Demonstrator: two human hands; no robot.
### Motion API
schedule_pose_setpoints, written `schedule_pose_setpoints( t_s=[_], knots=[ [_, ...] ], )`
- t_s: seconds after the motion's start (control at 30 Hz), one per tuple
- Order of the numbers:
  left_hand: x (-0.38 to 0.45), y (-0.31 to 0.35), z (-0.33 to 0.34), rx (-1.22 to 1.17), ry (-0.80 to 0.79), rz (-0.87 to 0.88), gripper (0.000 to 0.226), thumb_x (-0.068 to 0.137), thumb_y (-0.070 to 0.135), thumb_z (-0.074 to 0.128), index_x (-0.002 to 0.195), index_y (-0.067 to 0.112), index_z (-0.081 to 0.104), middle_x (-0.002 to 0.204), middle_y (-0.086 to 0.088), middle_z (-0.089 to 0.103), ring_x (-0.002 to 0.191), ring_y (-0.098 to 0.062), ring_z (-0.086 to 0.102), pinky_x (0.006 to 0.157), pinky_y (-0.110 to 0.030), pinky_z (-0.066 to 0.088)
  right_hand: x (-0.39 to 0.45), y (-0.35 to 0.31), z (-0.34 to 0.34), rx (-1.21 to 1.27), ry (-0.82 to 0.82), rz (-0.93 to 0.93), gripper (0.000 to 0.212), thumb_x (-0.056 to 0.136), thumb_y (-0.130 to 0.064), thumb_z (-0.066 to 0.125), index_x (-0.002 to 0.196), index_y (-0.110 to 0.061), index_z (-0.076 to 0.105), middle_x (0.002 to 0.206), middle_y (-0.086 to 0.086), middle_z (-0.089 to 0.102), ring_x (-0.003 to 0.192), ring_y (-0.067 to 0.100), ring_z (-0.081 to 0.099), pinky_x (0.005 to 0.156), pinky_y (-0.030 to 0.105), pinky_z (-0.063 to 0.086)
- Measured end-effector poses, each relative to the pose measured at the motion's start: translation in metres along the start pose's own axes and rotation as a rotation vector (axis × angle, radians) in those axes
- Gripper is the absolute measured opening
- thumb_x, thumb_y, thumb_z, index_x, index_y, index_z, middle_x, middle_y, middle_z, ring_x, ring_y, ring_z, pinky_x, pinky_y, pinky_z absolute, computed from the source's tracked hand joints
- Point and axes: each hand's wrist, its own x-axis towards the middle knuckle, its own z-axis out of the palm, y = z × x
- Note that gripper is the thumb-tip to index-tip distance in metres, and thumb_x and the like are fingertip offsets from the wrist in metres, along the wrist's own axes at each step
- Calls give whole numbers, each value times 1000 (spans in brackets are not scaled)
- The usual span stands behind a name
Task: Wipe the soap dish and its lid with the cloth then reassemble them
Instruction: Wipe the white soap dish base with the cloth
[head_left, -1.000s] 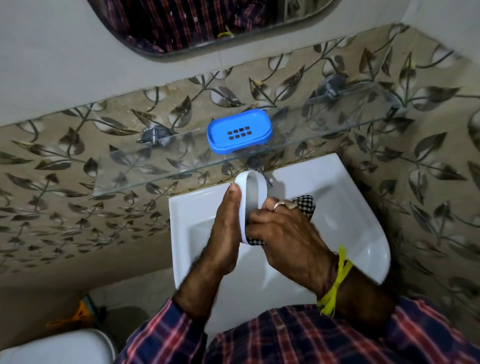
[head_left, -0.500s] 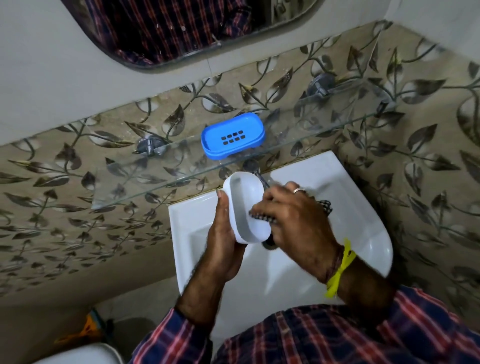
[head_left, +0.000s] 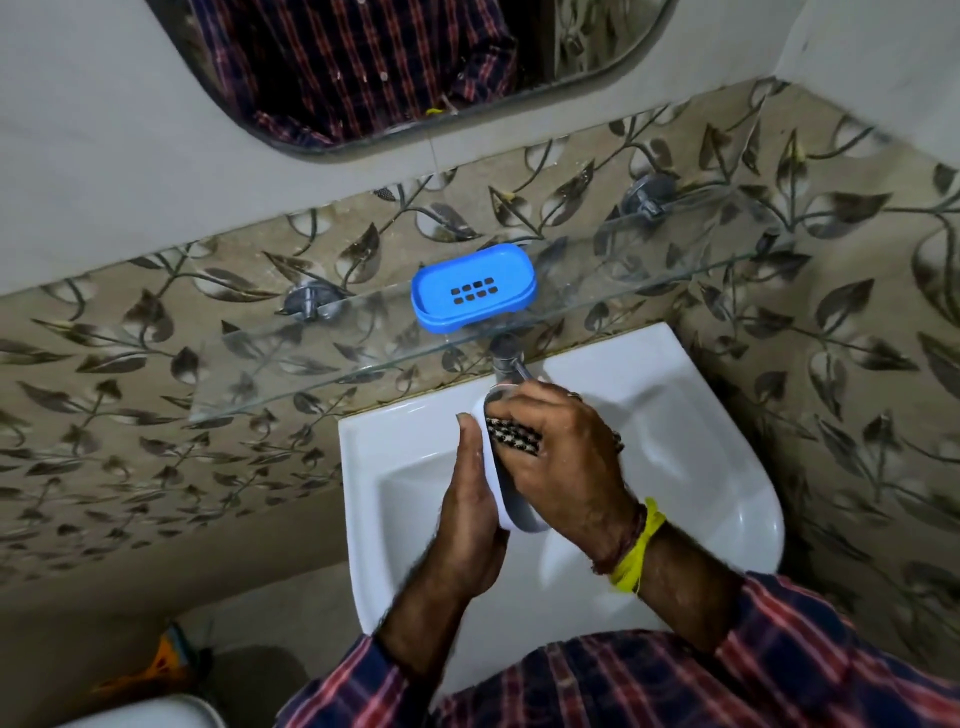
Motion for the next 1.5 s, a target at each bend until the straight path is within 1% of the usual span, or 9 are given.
schedule_pose_setpoints(
  t_s=[0.1,0.23,0.4,0.53,0.67,0.83,0.97,1.33,1.5],
  knots=[
    [0,-5,-2,-34,-37,-7,64,106,59,20,140,23,60,145,-5,62,136,-21,56,116,-42,41,-4,1,-5,-158,-94,-90,29,75,-14,68,102,-19,75,100,-2,70,98,22,64,84,34,54],
    [0,-6,-2,7,-40,10,68,102,61,27,151,18,47,149,-6,58,138,-22,54,120,-50,34,6,-3,-4,-170,-30,18,30,76,-11,71,105,-19,73,103,0,70,97,27,65,81,38,54],
    [1,-2,-9,-88,-39,-10,64,103,62,21,132,31,68,142,-3,65,134,-19,58,104,-32,52,-6,-4,-6,-224,-234,-113,25,77,-16,60,97,-22,73,95,-1,67,94,27,62,75,41,54],
    [2,-4,-5,-108,13,-22,62,103,62,23,133,31,67,144,-1,63,134,-18,58,100,-31,53,2,-6,-6,-260,-132,-12,28,77,-16,64,102,-23,74,103,-2,70,99,26,63,81,37,54],
    [1,0,-12,-119,-9,-36,70,101,68,23,124,26,74,131,-8,71,122,-22,68,86,-33,60,-10,-7,-10,-233,-303,-172,34,76,-28,40,85,-23,72,84,-3,64,83,23,59,62,35,50],
    [4,3,-8,-86,-8,-37,74,98,71,23,116,26,78,123,-6,75,117,-19,70,85,-29,59,-6,-7,-11,-260,-308,-119,32,75,-22,44,88,-23,73,86,-4,64,86,24,58,68,37,49],
    [4,9,-13,-77,0,-11,77,88,78,34,116,22,79,123,-11,75,115,-23,71,85,-31,60,-21,-5,-10,-320,-392,-178,28,70,-7,65,86,-28,73,84,-5,65,85,26,59,64,34,50],
    [7,10,-4,-94,90,-19,76,88,74,38,108,14,79,108,-12,79,98,-23,77,71,-30,62,-17,-8,-15,-394,-305,-149,24,72,-8,70,84,-29,74,83,-6,66,85,24,59,64,34,50],
    [5,17,-8,-165,110,-31,70,98,67,35,121,11,69,109,-14,79,97,-24,77,71,-32,63,-19,-11,-10,-461,-254,-193,23,68,-10,67,82,-27,73,81,-6,66,82,24,60,60,31,48]
  ],
)
